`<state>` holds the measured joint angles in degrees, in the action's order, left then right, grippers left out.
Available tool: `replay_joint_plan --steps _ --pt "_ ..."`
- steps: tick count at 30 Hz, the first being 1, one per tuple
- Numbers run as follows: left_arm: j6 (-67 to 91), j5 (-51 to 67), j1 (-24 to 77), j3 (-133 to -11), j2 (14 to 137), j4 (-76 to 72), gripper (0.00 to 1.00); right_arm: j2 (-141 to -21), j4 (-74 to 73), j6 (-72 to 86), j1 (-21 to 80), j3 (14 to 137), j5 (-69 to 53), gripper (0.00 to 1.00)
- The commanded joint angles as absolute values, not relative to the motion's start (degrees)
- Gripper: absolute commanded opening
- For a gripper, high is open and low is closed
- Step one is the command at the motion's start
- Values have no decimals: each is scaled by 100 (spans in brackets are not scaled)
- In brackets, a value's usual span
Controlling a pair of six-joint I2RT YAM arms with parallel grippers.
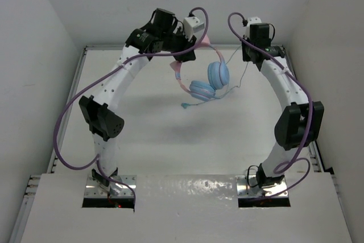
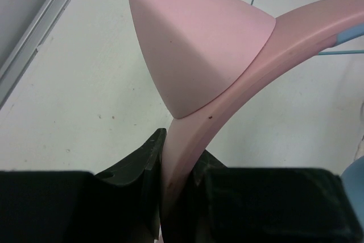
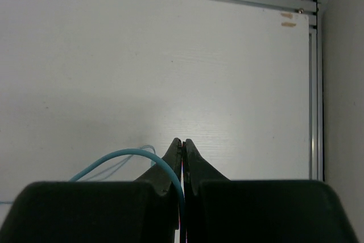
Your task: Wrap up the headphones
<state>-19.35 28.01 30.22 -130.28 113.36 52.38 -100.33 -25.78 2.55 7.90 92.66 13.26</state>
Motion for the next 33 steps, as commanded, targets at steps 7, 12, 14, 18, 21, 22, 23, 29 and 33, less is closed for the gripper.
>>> replay_joint_plan --steps 7,12,14,18,21,22,23,29,33 --pt "-1731 3710 2988 -13351 10925 5036 0 -10590 -2926 457 624 10317 1081 0" --pt "-1460 3088 2988 -13351 10890 4940 0 -10170 -2664 597 624 9880 976 0" --pt "-1345 2761 2971 -13298 10907 4887 0 -9741 -2427 615 624 9458 976 0" --pt "-1283 1865 2979 -12878 10969 4799 0 -8993 -2127 431 624 9009 862 0" --pt "-1178 1285 2971 -12544 11013 4711 0 -8545 -2118 185 633 9131 573 0" --pt "-1152 1127 2979 -12499 11030 4711 0 -8439 -2127 115 633 9175 249 0" --pt "-1117 864 2979 -12472 11109 4711 0 -8333 -2110 45 633 9211 90 0" --pt "-1212 440 2979 -12498 11522 4965 0 -7937 -2004 -158 633 10026 -150 0" --pt "-1634 431 3163 -12480 11786 5264 0 -8006 -1706 -158 633 10493 -141 0"
